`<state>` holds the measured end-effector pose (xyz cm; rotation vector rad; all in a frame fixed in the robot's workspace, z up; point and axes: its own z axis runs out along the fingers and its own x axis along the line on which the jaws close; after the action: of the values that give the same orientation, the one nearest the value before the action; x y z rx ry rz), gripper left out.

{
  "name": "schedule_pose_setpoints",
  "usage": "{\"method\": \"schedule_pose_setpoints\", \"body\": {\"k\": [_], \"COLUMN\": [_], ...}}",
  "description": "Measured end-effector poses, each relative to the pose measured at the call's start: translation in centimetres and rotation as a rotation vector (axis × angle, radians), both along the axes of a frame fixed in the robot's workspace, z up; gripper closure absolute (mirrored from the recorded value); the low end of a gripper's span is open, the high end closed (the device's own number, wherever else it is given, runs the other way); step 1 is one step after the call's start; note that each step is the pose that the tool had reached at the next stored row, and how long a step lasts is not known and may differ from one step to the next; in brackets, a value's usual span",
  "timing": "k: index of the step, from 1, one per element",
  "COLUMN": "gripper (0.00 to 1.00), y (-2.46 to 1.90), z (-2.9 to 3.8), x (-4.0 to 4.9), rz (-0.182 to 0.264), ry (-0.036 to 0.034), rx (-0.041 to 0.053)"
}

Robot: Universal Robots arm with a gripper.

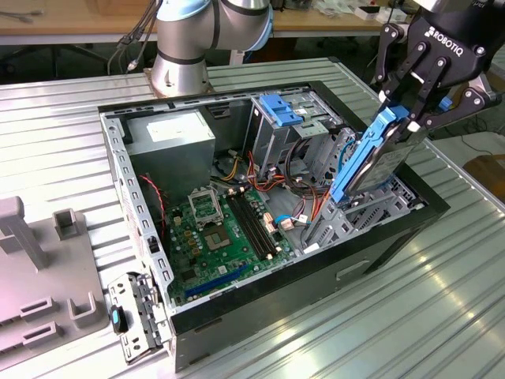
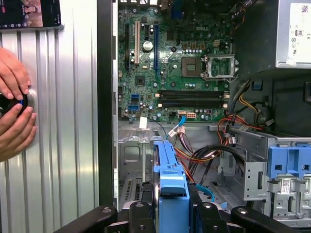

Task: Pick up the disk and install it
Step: 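Insert the disk into the insertion slot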

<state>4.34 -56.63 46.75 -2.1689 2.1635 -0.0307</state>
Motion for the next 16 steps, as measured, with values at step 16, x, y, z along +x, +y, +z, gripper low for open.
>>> {"method": "schedule_pose_setpoints", "body": {"k": [16], "gripper": [0.63], "y": [0.00], "z": [-0.24], "x": [0.18], "rz": [0.000], "ry": [0.0000], "rx": [0.0000]}}
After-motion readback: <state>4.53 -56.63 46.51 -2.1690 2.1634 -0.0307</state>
